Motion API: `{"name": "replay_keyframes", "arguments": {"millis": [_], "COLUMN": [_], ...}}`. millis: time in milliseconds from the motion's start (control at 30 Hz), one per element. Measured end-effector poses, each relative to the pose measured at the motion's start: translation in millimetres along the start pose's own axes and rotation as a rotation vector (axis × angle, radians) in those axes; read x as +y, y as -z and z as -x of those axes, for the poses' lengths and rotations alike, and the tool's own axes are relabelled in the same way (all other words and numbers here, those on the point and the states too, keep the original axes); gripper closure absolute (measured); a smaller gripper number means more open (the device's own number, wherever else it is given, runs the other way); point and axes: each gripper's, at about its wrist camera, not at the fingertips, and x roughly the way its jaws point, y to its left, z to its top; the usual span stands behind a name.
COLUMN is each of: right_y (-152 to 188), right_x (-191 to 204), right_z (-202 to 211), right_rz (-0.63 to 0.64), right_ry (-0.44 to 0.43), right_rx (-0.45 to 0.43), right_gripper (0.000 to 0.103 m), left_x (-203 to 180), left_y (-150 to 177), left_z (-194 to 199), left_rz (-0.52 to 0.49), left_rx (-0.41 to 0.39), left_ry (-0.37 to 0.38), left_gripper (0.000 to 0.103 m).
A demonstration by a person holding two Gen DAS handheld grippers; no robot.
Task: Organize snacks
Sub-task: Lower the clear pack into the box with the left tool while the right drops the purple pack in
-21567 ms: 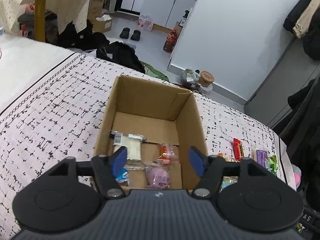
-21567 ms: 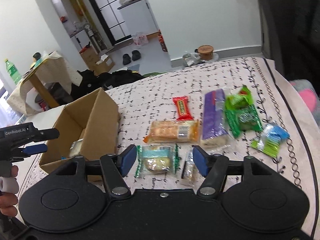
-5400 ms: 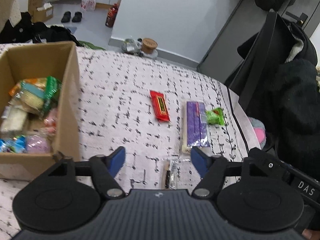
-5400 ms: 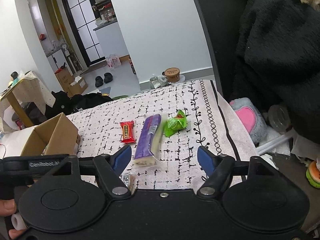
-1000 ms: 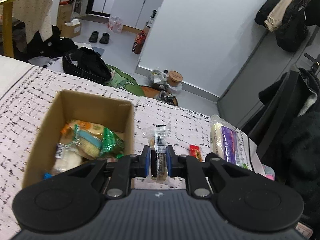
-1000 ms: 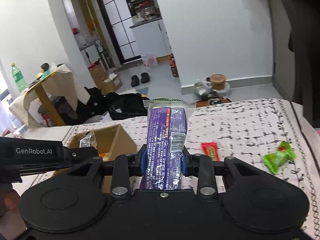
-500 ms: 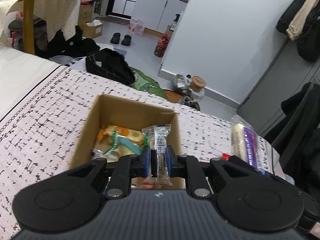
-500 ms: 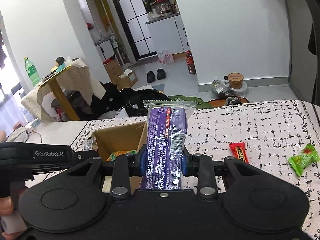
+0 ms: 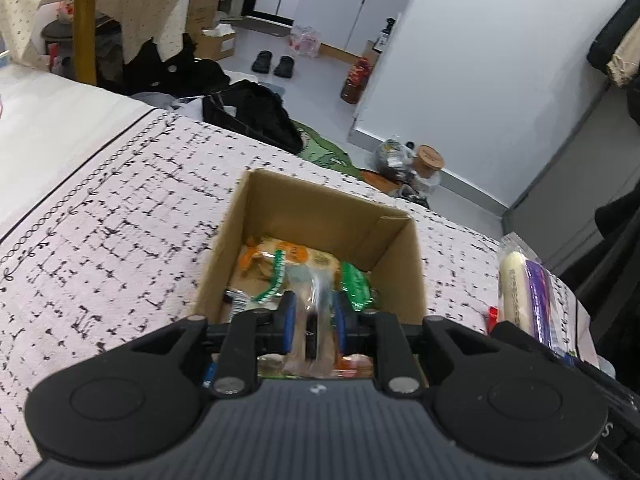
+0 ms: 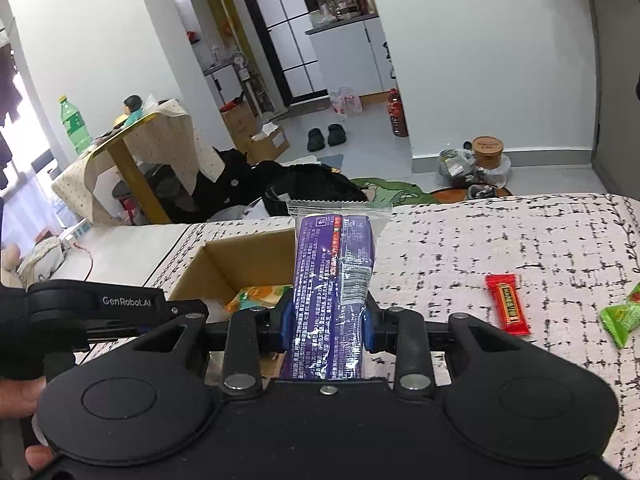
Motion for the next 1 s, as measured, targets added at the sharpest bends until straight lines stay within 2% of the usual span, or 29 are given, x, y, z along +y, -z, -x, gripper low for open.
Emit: {"name": "replay_keyframes", "arguments": {"millis": [133, 367, 467, 533, 600, 1000], "right_y": [-1.6, -5.2, -5.2, -4.3, -2.5, -0.7], "right_x": [6.0, 22.2, 32.2, 39.4, 42.2, 1.0], "right_z": [-4.3, -14.8, -20.9, -22.2, -19.8, -3.3], "right_rz": [0.008, 0.03, 0.052, 0.081, 0.099, -0.016], "right_ry": [-0.018, -0.062, -0.112, -0.13, -0.125, -0.022], "right_rx": [0.012, 0.024, 0.031, 0.042, 0.034, 0.034], "right_gripper": [0.072, 0.071, 0.07, 0.062, 0.057, 0.057], "left_x": [8.3, 16.1, 19.0, 20.3, 21.4, 14.8], "left_y": [-2.6, -8.4, -11.1, -12.3, -12.8, -7.7], "left_z": [4.6, 12.5, 16.6, 18.7, 19.8, 14.6], "left_rz": [0.027, 0.031, 0.026, 0.023, 0.022, 0.02], "left_rx": [0.005, -0.009, -0.021, -0.028, -0.032, -0.01], "left_ry": [-0.001, -0.011, -0.016, -0.022, -0.027, -0.019], "left_gripper": [0.081, 0.067, 0.06, 0.057, 0.054, 0.037]}}
